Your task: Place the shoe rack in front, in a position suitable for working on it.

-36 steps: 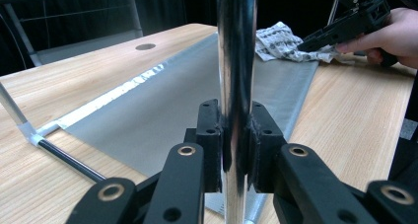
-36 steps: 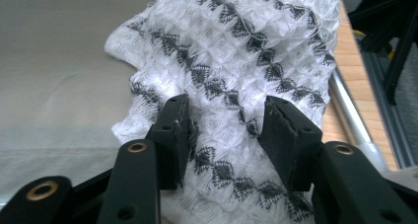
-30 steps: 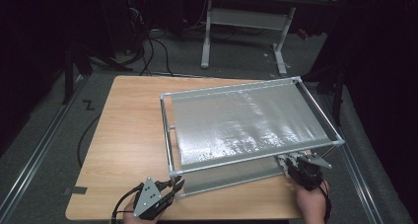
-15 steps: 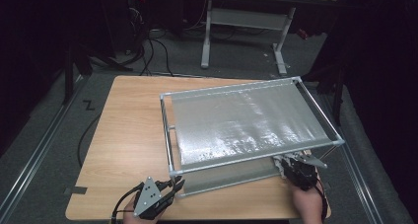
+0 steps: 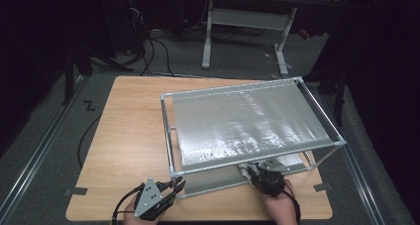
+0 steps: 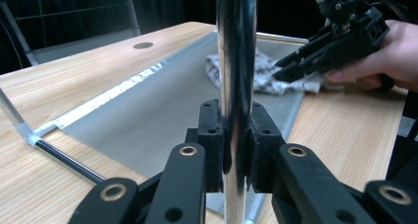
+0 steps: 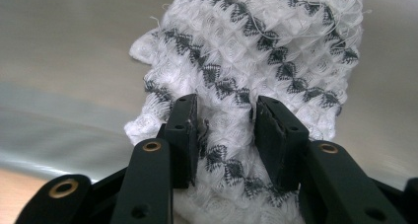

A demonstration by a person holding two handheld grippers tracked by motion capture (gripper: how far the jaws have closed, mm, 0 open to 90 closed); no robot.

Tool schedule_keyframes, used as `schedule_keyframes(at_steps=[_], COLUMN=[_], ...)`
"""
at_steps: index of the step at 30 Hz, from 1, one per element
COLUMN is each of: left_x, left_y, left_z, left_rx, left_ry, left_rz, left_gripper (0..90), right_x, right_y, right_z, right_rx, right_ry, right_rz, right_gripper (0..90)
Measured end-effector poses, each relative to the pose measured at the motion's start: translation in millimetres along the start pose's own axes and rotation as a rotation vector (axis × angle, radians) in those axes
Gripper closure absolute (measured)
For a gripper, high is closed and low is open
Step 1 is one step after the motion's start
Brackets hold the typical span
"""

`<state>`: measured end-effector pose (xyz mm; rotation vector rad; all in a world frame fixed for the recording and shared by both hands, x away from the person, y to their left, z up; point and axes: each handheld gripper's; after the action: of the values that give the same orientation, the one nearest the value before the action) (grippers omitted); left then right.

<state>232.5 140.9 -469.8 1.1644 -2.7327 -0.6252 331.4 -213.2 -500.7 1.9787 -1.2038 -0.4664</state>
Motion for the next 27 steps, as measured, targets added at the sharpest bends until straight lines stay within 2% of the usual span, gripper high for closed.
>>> schedule_keyframes(at_steps=[4,8,12,17,20,21,22,23,24,25,27], left_x=[0.0,0.0,0.1,0.1,0.1,0.1,0.1,0.1,0.1,0.2,0.1], left_y=[0.0,0.0,-0.1,-0.3,-0.3,-0.3,-0.3,-0.2,-0.2,-0.3,-0.3], left_z=[-0.1,0.0,0.0,0.2,0.3,0.3,0.3,0.3,0.3,0.3,0.3], left_rx=[-0.001,0.0,0.001,0.003,0.003,0.003,0.003,0.003,0.003,0.003,0.003], left_ry=[-0.001,0.0,0.0,0.001,0.001,0.002,0.002,0.001,0.001,0.001,0.001], left_rz=[0.0,0.0,-0.001,-0.001,-0.002,-0.001,-0.001,-0.002,-0.002,-0.002,-0.002], left_gripper=[79.6,79.6,79.6,79.6,79.6,79.6,79.7,79.6,79.6,79.6,79.6], right_x=[-29.3,-58.4,-84.4,-109.1,-121.8,-128.2,-131.4,-138.8,-142.5,-145.8,-152.1], right_y=[-3.4,-6.3,-8.8,-12.2,-13.8,-12.0,-13.9,-11.9,-11.7,-12.0,-11.1], right_z=[-6.6,-12.7,-18.1,-24.1,-27.2,-27.3,-28.4,-28.2,-28.4,-29.1,-29.3], right_rx=[0.005,0.02,0.029,0.038,0.047,0.027,0.059,0.037,0.041,0.059,0.063], right_ry=[0.041,0.113,0.164,0.182,0.192,0.177,0.223,0.209,0.213,0.238,0.238], right_rz=[-0.044,-0.086,-0.122,-0.172,-0.225,-0.234,-0.239,-0.243,-0.246,-0.248,-0.281], right_gripper=[61.3,61.3,61.4,61.3,61.0,60.9,61.0,61.2,61.3,61.2,61.1])
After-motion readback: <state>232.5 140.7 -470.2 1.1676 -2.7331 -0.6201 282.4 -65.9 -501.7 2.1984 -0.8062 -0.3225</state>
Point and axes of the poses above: each handheld gripper's, and its own axes: y roughly backward along the jaws, z roughly out of its underside, x roughly to its right, and after that the axes turned 9 degrees about -x, right-handed
